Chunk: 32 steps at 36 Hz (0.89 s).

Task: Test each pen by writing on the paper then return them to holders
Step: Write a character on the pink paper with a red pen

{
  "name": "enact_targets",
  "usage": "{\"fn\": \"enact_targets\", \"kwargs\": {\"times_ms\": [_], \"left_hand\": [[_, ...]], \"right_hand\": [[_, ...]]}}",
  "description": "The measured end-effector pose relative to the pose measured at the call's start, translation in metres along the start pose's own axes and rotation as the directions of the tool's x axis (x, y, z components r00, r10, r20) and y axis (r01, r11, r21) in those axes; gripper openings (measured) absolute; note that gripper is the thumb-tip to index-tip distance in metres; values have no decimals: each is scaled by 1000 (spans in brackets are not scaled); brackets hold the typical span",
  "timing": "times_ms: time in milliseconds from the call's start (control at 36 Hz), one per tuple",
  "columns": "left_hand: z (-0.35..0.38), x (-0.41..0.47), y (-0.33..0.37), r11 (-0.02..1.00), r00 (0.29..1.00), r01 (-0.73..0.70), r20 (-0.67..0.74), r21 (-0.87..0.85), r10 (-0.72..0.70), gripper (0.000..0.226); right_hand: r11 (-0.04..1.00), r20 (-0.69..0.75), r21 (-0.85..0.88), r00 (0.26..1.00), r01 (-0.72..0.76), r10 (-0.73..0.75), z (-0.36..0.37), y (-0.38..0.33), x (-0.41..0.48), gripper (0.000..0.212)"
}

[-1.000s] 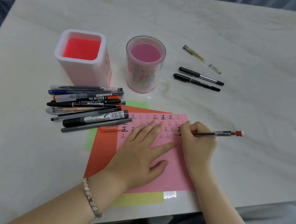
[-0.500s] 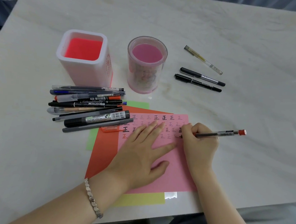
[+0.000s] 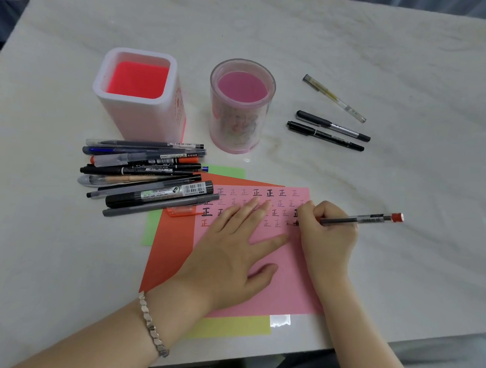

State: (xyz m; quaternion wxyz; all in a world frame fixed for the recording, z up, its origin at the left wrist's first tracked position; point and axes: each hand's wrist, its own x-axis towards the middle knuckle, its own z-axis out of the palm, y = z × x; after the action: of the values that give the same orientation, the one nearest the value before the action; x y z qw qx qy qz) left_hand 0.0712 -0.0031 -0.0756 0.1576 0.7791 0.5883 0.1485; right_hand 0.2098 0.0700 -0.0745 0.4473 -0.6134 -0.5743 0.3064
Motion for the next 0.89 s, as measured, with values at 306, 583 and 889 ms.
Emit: {"fn": "enact_targets", "kwargs": {"times_ms": [306,583,889], "left_hand": [[1,0,0,1000,1000,-3,-3,2,3,44],[2,0,-1,1000,1000,-17,-25,5,17,44],[4,-1,-3,999,998,-45,-44,19,45,43]], "right_hand": [[999,8,32,999,-32,31,-1,0,-1,33],[1000,7,-24,1000,-8,8,0,-1,-2,33],[994,-84,94,994,-64,71,-5,-8,-3,33]]}}
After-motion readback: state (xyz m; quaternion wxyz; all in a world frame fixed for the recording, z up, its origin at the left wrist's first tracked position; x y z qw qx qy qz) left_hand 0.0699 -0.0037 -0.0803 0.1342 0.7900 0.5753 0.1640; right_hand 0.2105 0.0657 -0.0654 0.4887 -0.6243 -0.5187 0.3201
